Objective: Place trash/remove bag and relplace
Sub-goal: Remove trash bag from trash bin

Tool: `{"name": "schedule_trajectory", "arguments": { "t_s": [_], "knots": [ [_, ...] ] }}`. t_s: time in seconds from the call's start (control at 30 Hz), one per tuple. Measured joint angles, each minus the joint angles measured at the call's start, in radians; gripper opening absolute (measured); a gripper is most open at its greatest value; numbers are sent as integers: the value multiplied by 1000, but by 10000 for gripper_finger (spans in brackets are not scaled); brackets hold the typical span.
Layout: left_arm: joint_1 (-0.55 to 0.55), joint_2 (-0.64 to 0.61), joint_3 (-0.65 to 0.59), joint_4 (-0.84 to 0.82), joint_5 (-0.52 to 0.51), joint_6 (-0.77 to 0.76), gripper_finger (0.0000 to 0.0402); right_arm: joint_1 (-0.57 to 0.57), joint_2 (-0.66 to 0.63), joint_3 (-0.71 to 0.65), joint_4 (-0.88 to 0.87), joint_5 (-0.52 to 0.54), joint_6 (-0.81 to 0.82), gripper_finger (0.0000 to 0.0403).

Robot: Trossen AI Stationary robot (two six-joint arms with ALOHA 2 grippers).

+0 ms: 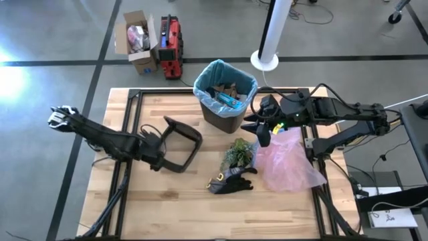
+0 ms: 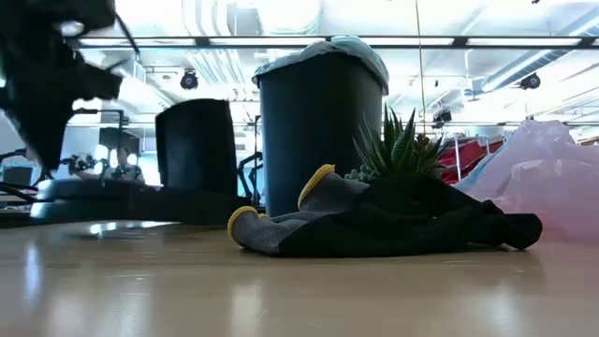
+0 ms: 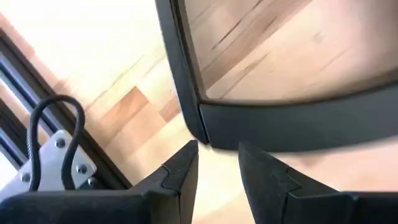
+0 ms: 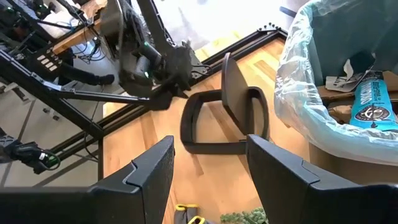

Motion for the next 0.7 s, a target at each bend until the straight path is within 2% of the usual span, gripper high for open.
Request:
{"name": "schedule_trajectory", "arguments": {
  "t_s": [0.13, 0.23, 0.37, 0.53, 0.7],
  "knots": [
    [0, -72, 93, 60, -14, -14, 108, -2, 0, 0, 0, 3, -1, 186],
    [-3, -109, 130, 225, -15, 62, 110, -2, 0, 0, 0, 30, -3, 186],
    [-7, -110, 115, 496, -9, 186, 101, -2, 0, 0, 0, 36, -4, 186],
    [-6, 5, 52, 731, -26, 207, 86, -2, 0, 0, 0, 36, -3, 186],
    [-5, 197, -1, 884, -36, 180, 73, -2, 0, 0, 0, 36, -3, 186]
  ]
}}
